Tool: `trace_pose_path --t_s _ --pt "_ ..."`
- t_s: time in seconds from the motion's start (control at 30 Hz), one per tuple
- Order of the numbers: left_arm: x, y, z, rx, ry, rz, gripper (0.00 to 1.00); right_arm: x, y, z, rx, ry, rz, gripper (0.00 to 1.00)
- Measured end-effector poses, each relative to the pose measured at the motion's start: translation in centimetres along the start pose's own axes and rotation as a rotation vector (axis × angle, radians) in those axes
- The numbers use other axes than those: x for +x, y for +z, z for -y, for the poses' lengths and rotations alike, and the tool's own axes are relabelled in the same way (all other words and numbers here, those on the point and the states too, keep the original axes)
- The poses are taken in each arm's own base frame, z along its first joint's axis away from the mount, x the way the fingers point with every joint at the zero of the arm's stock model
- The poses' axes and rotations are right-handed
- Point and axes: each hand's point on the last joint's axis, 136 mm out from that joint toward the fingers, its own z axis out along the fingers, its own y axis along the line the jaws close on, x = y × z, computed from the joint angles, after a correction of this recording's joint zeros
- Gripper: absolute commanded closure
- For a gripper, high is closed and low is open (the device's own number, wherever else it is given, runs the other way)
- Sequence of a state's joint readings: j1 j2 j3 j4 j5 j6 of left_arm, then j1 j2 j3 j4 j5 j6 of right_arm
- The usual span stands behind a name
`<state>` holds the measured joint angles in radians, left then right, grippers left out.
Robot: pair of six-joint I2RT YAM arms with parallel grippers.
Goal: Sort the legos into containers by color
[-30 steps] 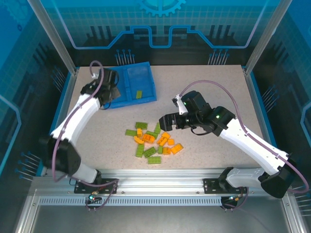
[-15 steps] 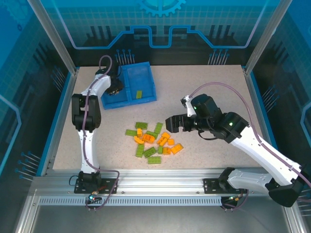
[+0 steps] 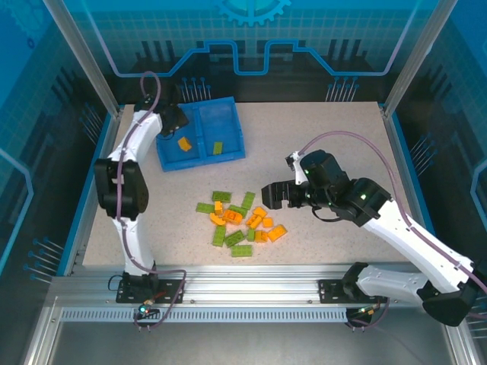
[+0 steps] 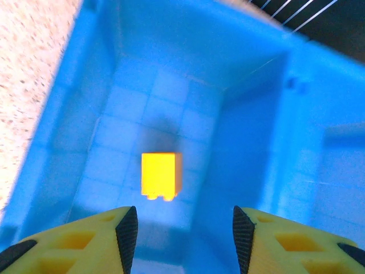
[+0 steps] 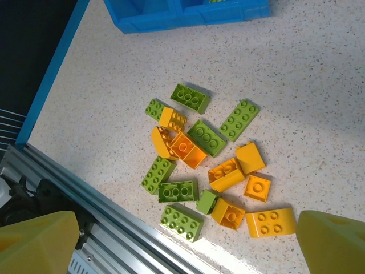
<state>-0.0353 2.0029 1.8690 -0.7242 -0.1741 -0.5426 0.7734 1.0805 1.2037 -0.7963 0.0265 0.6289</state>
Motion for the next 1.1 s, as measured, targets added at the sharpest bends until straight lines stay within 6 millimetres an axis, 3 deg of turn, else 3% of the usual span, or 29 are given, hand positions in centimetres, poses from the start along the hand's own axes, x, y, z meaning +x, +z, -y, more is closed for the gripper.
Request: trace_pose_path --t_s 0.13,0.2,0.3,0.53,0.6,0.7,0.9,1.1 --pt "-0.9 -4.7 0.3 0.045 -0.004 0.051 0.52 0.1 1.1 0.1 0.010 0.001 -0.024 0.01" --pt "-0.3 -6.5 0.3 0.078 -0.001 0.056 0.51 0.3 1.9 0.2 0.021 -0.003 -0.043 0.01" --pt "2.9 -9.6 0.1 0.132 0.054 0.037 0.51 0.9 3.5 0.4 0.054 -0.016 -0.086 0.01" --pt "12.9 -20.8 2.6 0.401 0.349 0.080 0.49 2.3 8.7 0.4 0.128 -0.036 -0.185 0.04" --pt "15.2 -21.9 2.4 0.436 0.380 0.065 0.49 2.4 9.7 0.6 0.141 -0.024 -0.192 0.04" --pt "18.9 -20.0 1.5 0.411 0.391 -0.029 0.48 2.4 10.1 0.6 0.135 -0.008 -0.179 0.04" --pt "27.9 -12.3 -0.8 0.238 0.410 -0.313 0.44 2.7 10.3 0.9 0.135 0.017 -0.167 0.03" --pt "31.2 -7.6 -0.4 0.143 0.422 -0.393 0.45 3.4 8.9 1.6 0.139 0.039 -0.144 0.02"
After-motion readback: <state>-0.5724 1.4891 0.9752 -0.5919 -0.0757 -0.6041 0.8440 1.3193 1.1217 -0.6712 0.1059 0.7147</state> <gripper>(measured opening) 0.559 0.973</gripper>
